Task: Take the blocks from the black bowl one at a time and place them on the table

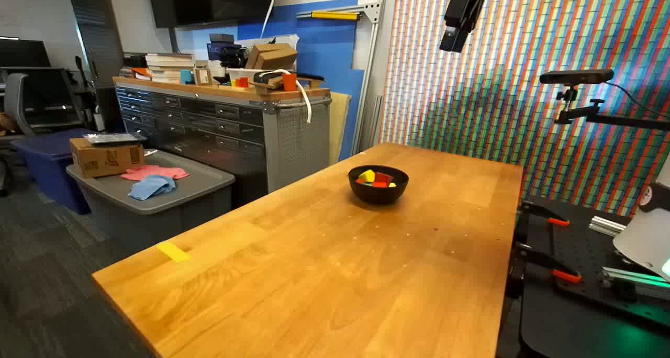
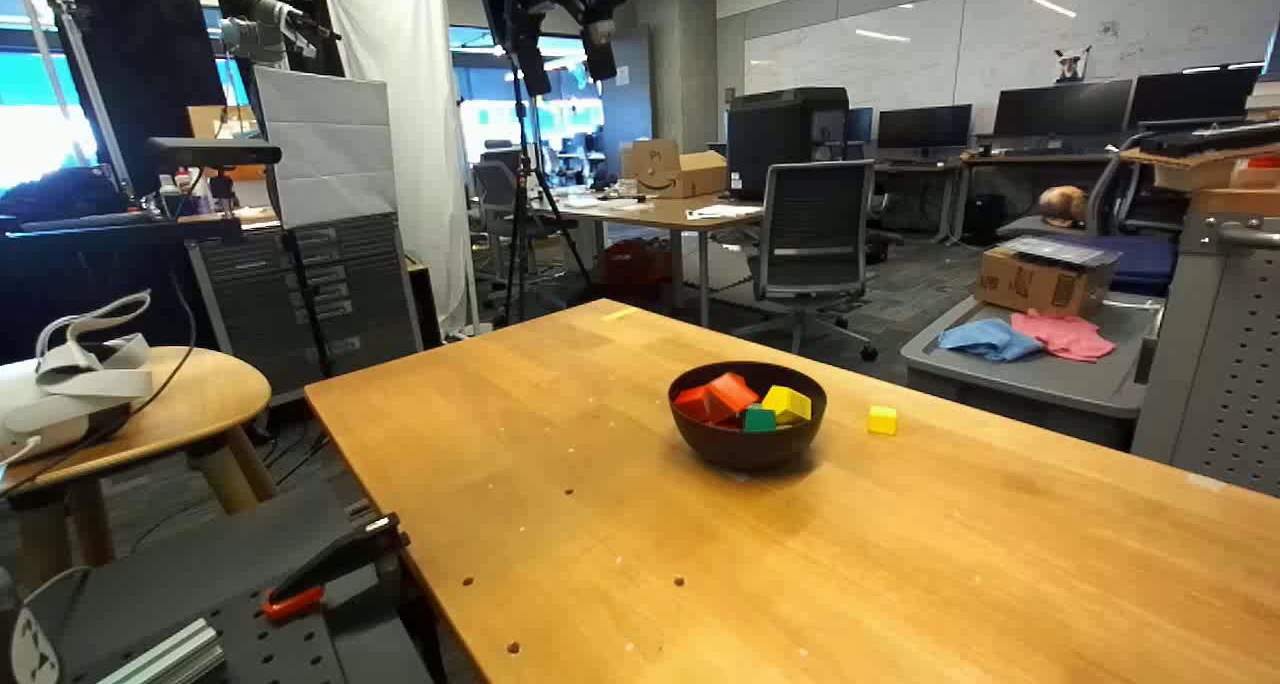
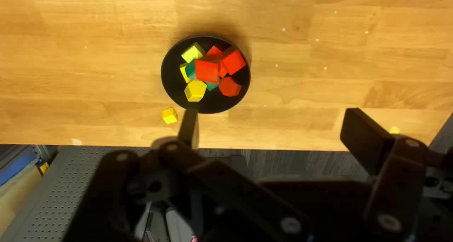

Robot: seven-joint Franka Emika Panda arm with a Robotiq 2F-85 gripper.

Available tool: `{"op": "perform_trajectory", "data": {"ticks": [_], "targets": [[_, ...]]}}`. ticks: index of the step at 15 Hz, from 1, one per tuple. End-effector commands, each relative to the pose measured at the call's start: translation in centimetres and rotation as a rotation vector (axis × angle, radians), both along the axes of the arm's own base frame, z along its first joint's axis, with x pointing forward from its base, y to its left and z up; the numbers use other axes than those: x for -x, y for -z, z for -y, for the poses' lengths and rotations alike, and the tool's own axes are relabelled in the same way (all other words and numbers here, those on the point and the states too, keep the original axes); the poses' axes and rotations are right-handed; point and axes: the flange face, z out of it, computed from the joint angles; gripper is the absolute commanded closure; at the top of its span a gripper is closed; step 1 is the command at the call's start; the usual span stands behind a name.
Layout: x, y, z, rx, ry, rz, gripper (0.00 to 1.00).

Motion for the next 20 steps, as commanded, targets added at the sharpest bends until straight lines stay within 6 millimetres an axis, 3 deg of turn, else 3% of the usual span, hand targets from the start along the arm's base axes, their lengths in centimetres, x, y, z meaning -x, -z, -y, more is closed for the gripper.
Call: {"op": "perform_trajectory", "data": {"ticks": [1, 8, 9, 14, 20], "targets": [[-0.1, -0.3, 0.0, -0.001, 0.000, 0.003, 0.00], [-0.1, -0.7, -0.1, -0.002, -0.001, 0.014, 0.00], [-0.8, -1.0, 0.0, 0.017, -0.005, 0.033, 0.00], [-8.2, -0.9, 0.6, 0.114, -0.034, 0.016, 0.00], [-16.9, 3.7, 1.6, 0.076, -0.069, -0.100, 0.00]]}}
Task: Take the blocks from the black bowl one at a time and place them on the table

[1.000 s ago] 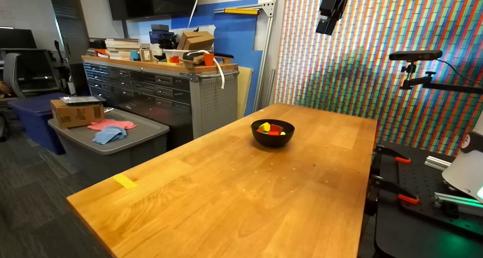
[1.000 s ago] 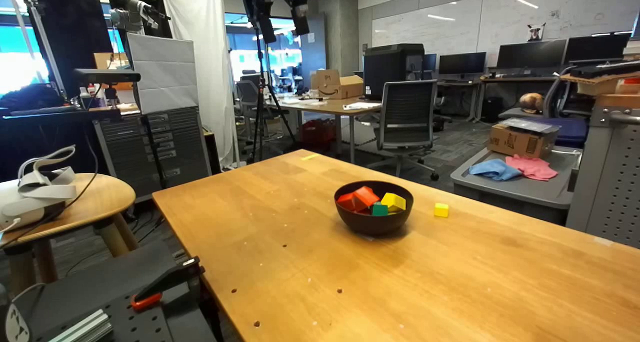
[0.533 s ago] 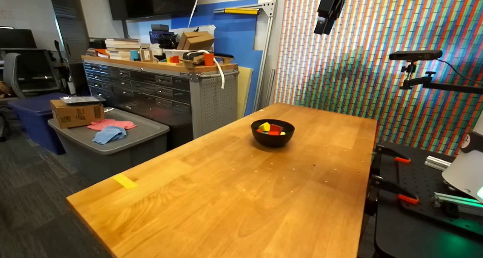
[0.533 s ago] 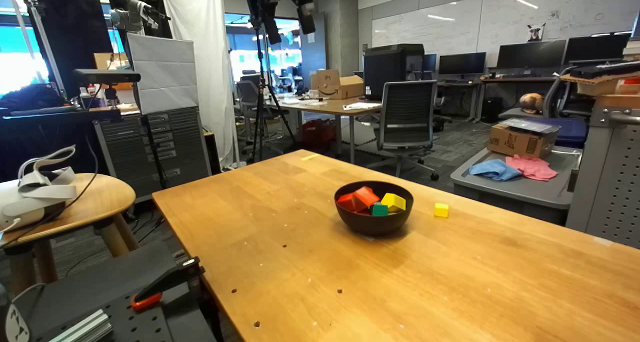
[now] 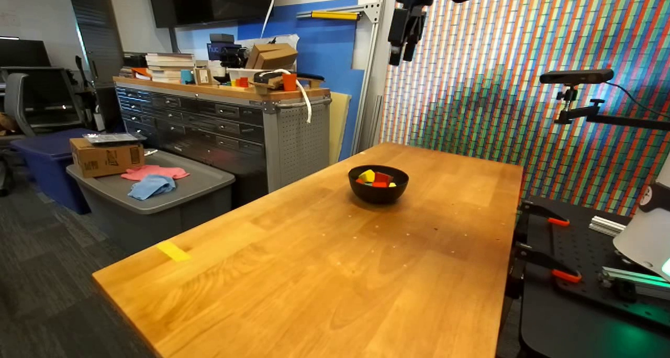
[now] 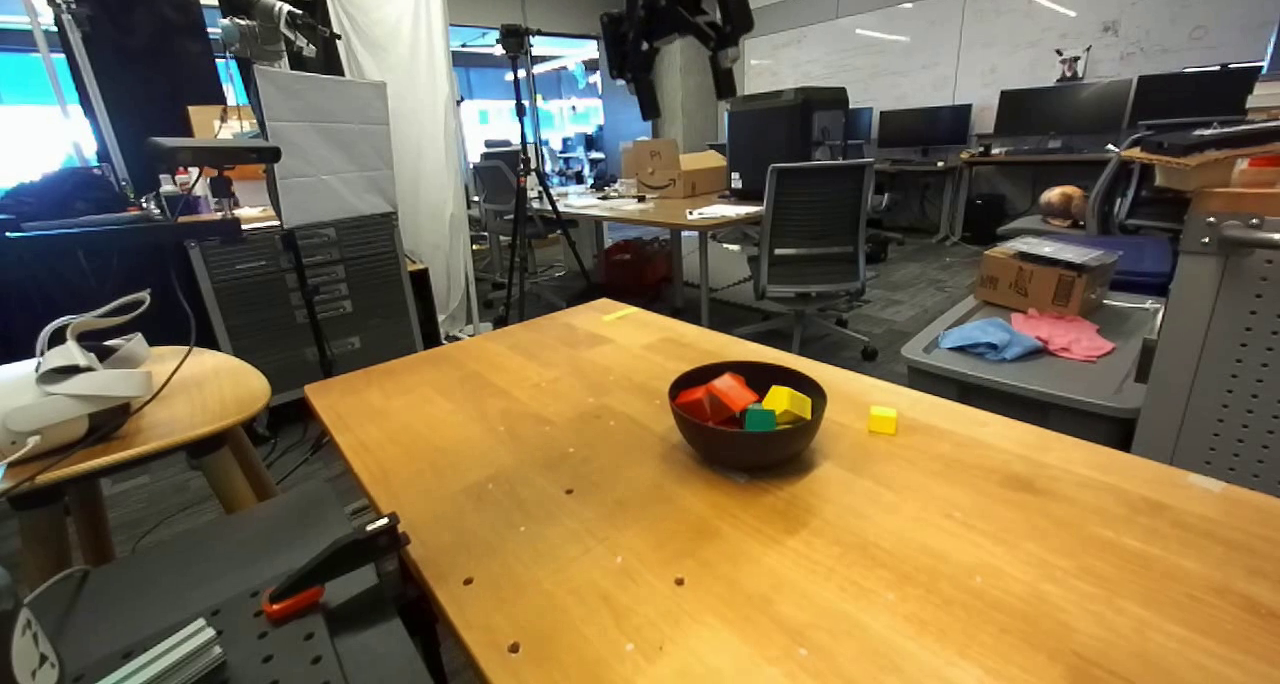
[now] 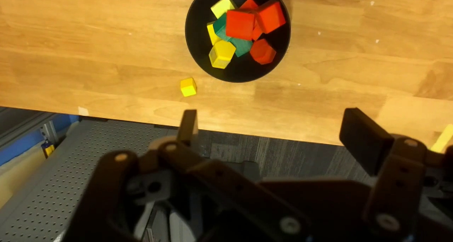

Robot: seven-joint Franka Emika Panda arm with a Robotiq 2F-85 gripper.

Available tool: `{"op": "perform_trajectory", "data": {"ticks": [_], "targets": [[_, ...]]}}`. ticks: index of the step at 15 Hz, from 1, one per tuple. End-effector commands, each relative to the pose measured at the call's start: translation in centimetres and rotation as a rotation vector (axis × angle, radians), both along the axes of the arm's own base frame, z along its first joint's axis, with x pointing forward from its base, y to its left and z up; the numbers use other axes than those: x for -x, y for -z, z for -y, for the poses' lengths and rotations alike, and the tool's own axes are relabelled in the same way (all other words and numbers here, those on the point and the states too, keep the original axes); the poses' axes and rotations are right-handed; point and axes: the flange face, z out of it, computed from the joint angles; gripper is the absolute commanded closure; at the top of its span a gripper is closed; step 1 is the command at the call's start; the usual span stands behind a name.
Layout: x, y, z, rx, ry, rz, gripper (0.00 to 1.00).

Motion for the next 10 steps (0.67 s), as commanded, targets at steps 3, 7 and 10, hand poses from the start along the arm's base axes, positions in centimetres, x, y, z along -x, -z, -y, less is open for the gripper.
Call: {"op": "perform_trajectory", "data": {"ticks": [3, 7, 10], "targets": [[-7.5, 4.2, 2.4, -0.029, -0.018, -0.087, 0.00], [-7.5, 6.5, 3.2, -0.014, -0.009, -0.109, 0.00], [-8.4, 6.1, 3.4, -0.014, -0.023, -0.098, 0.00]]}}
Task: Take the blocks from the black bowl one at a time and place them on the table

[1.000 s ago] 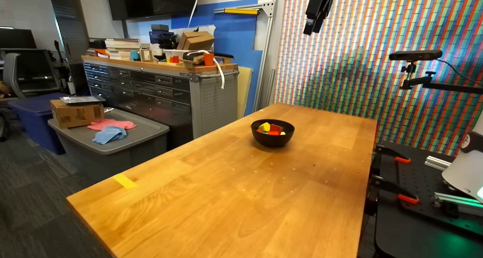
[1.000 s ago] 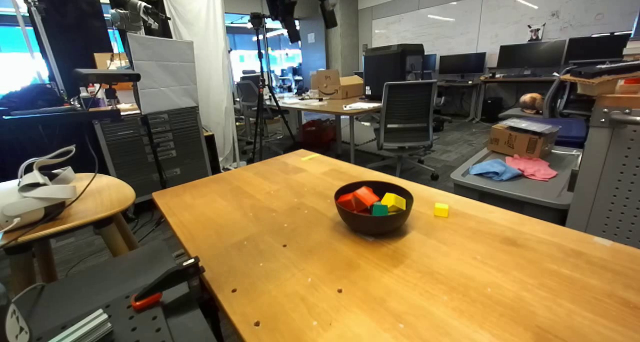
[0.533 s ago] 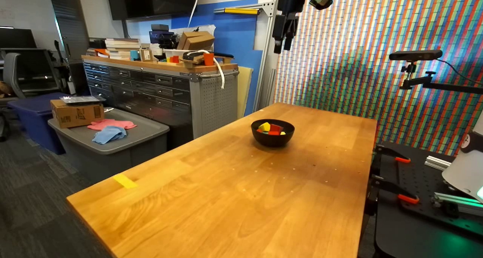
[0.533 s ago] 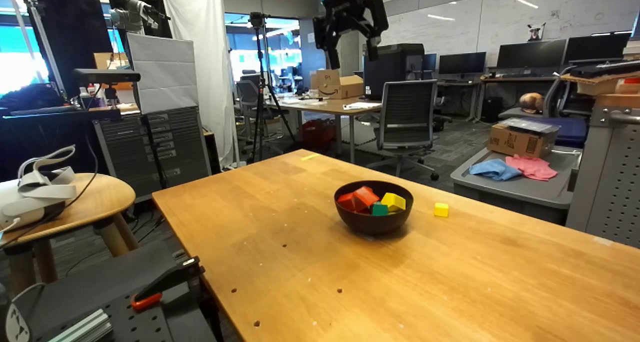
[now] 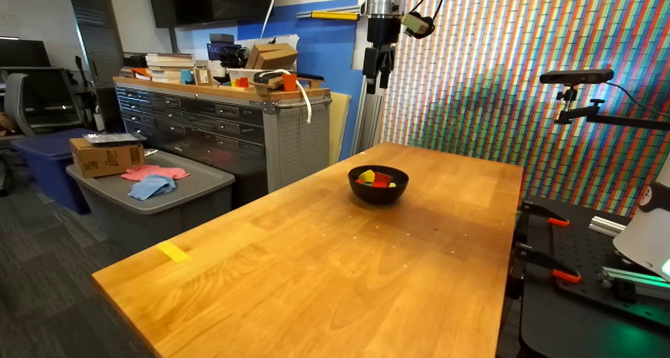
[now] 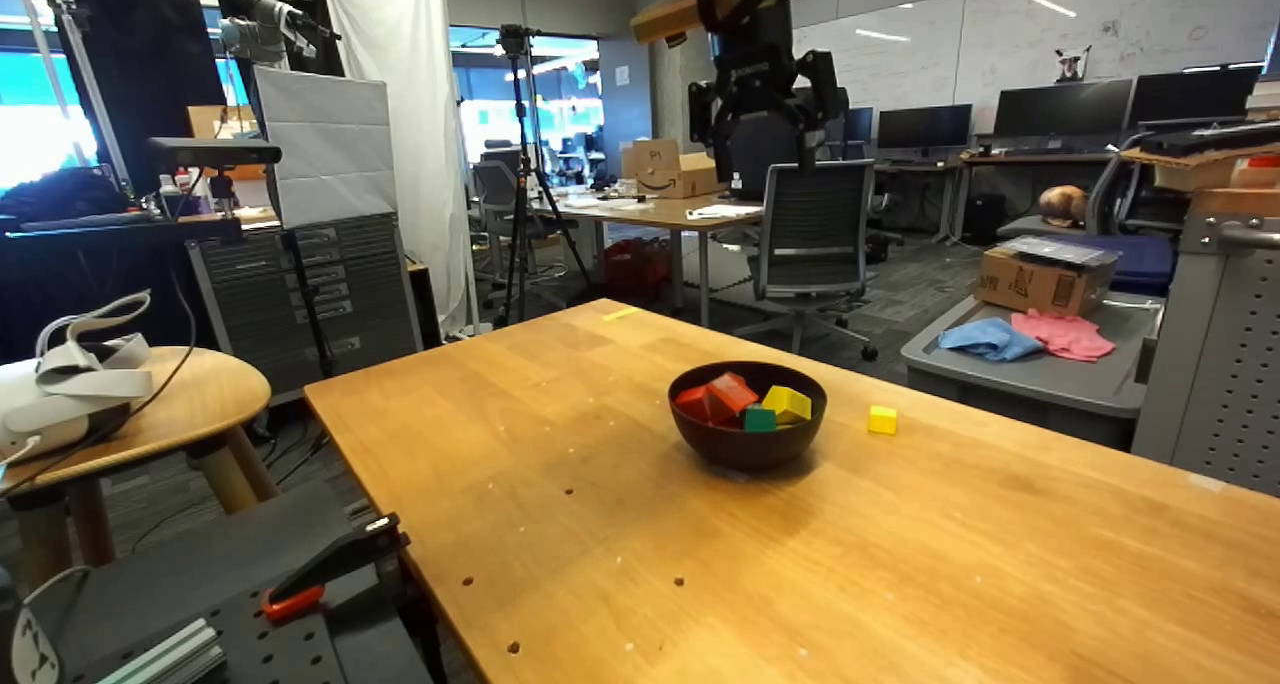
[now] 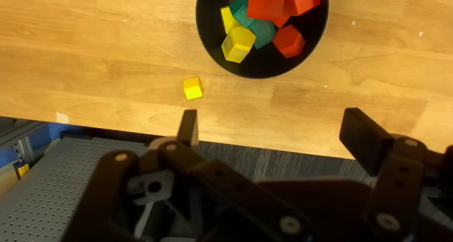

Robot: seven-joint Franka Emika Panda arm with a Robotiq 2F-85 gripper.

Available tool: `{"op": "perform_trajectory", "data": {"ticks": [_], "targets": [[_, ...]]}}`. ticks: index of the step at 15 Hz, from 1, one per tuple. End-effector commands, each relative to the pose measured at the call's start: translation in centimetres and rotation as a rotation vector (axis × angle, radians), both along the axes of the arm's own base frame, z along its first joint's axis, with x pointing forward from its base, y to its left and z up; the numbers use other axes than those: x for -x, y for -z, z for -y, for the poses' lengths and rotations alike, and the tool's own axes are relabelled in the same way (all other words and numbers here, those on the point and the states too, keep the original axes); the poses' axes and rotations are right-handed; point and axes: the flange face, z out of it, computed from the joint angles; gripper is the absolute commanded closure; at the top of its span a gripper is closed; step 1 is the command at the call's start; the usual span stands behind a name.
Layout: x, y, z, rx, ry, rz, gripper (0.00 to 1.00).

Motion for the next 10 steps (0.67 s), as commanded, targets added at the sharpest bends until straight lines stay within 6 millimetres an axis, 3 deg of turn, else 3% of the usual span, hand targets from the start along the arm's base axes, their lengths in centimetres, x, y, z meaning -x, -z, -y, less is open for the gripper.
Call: {"op": "perform_trajectory", "data": {"ticks": [1, 4, 10], "targets": [[-0.3, -0.1, -0.1, 0.007, 0.008, 0.011, 0.00], [-1.1, 4.6, 0.2, 0.021, 0.074, -0.060, 0.00], [-0.4, 14.8, 0.9, -0.024, 0.138, -0.203, 0.00]]}}
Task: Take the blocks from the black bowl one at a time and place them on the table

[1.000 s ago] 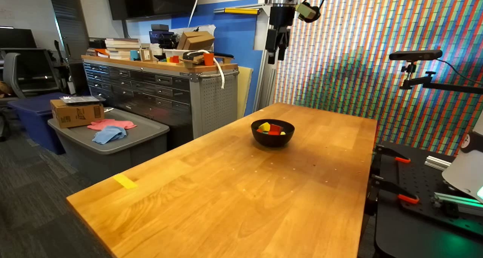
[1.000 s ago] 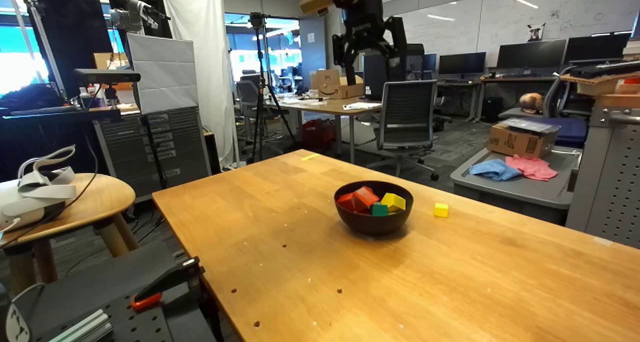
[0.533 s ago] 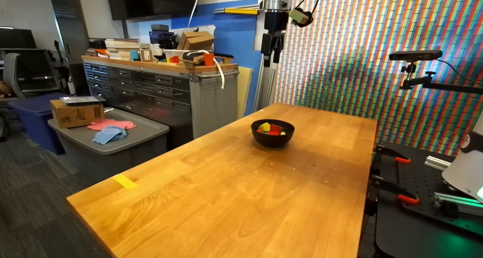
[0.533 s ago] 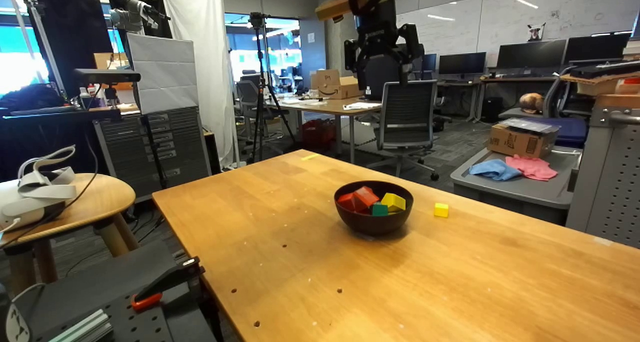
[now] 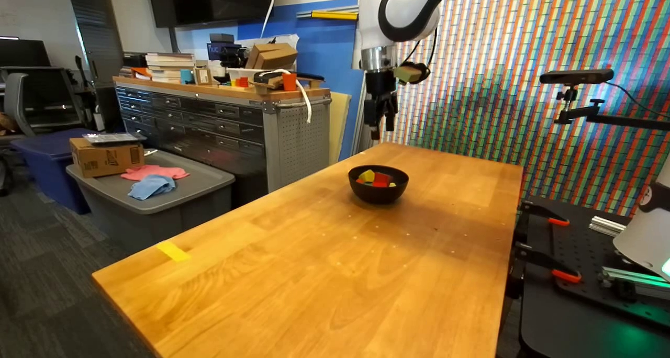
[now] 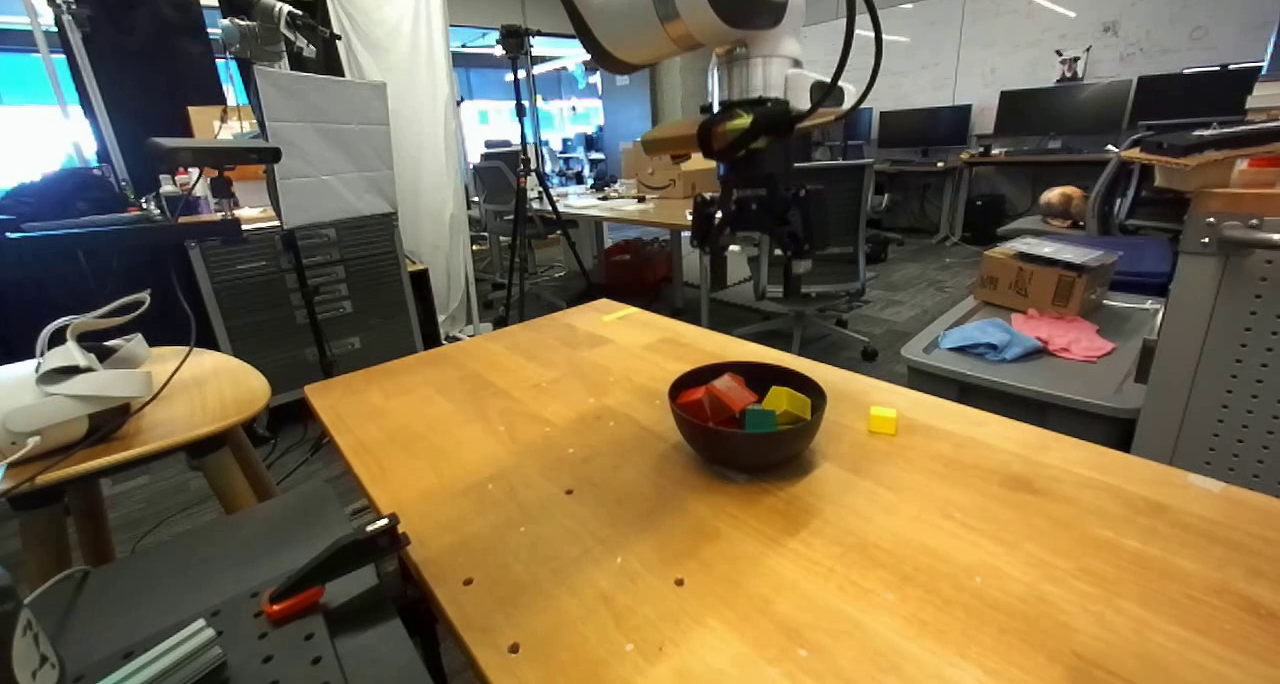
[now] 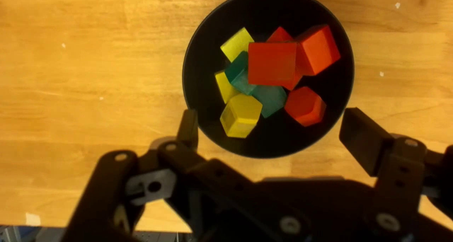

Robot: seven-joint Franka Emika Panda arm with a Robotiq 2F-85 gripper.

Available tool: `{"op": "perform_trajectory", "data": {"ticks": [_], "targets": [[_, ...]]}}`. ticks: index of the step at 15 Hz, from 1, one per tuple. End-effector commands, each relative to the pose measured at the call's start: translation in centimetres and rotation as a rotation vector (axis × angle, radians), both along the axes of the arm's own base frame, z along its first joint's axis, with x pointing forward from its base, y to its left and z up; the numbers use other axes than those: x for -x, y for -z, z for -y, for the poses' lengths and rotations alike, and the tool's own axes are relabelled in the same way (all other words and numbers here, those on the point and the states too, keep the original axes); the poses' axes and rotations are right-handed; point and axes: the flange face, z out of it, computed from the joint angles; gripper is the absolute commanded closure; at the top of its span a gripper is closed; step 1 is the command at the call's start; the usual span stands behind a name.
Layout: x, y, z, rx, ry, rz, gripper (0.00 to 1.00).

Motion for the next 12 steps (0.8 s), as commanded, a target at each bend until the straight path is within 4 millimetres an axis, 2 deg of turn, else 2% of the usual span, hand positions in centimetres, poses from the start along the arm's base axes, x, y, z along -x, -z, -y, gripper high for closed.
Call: {"op": "perform_trajectory", "data": {"ticks": [1, 6, 10, 11, 12], "targets": [[0.3, 4.1, 0.3, -0.040, 0.031, -0.045, 0.00], [1.6, 8.9, 0.3, -0.116, 0.040, -0.141, 0.00], [2.0, 12.0, 0.2, -0.125, 0.096, -0.135, 0.01], [1.9, 12.5, 0.1, -0.128, 0.113, -0.115, 0.20], [1.8, 12.8, -0.1, -0.136, 0.129, -0.087, 0.26]]}}
